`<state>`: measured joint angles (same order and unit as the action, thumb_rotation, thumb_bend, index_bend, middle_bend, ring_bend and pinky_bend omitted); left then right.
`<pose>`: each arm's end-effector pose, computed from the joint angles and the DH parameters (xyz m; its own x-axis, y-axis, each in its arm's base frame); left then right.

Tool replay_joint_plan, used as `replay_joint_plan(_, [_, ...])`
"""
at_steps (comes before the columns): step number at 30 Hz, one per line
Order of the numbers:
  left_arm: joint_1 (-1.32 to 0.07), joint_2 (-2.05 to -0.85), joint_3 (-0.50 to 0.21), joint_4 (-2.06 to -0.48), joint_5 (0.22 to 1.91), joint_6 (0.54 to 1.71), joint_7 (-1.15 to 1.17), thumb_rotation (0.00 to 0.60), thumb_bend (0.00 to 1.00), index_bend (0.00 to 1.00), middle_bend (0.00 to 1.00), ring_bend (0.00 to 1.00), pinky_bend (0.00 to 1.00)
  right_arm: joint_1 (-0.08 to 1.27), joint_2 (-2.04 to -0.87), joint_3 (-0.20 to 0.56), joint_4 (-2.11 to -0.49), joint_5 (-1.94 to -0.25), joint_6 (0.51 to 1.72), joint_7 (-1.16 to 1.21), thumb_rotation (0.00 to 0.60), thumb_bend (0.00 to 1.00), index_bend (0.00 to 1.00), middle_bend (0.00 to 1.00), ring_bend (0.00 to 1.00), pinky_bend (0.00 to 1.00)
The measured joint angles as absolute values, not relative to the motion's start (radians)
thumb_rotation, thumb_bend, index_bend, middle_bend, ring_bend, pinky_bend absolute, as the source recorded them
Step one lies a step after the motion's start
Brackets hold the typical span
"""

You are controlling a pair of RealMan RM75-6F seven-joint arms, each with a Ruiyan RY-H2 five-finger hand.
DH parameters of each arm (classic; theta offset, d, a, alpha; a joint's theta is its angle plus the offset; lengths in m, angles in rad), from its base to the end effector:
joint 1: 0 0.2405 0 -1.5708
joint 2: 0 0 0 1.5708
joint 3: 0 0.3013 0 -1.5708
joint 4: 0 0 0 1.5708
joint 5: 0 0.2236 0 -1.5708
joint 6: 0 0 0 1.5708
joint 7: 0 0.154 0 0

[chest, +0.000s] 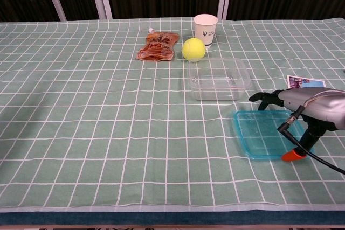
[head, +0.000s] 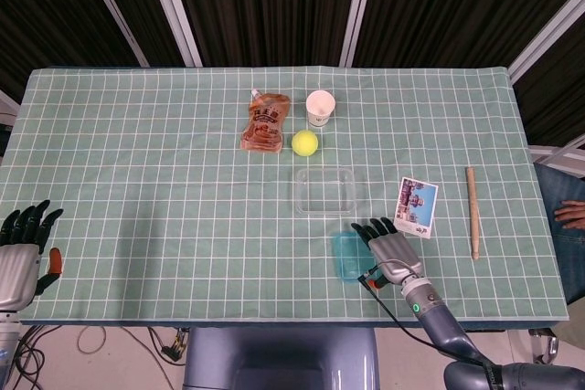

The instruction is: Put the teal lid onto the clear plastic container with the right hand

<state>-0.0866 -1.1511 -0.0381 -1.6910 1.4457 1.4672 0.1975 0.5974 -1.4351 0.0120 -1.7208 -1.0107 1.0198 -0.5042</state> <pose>-0.3464 0.1917 0.1455 0.4691 0.0469 0.8819 0.8818 0.0289 -0.4707 -0.2361 -0.2996 -0.0226 0.4867 -0.4379 0.7559 -0.8725 -0.2862 0.3960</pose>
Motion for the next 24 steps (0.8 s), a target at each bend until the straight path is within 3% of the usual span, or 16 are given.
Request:
replay_joint_plan(11, [-0.086,-1.151,-0.038,-1.690,1.447,1.469,0.195,0.600,0.65,0.11,0.00,0.00,0.00,0.595,-1.380,0.018,-1.775,-1.018,1.042,-0.523,0.600,0.29,0.01,0.43,0.06,0.00])
replay_joint_plan(24, [-0.085,-1.151,-0.038,-1.693,1.449,1.472,0.195,0.600,0.65,0.11,0.00,0.00,0.00,0.600,-1.205,0.035,-1.932,-0.997,1.045,-0.530,0.600,0.29,0.01,0.43,0.06,0.00])
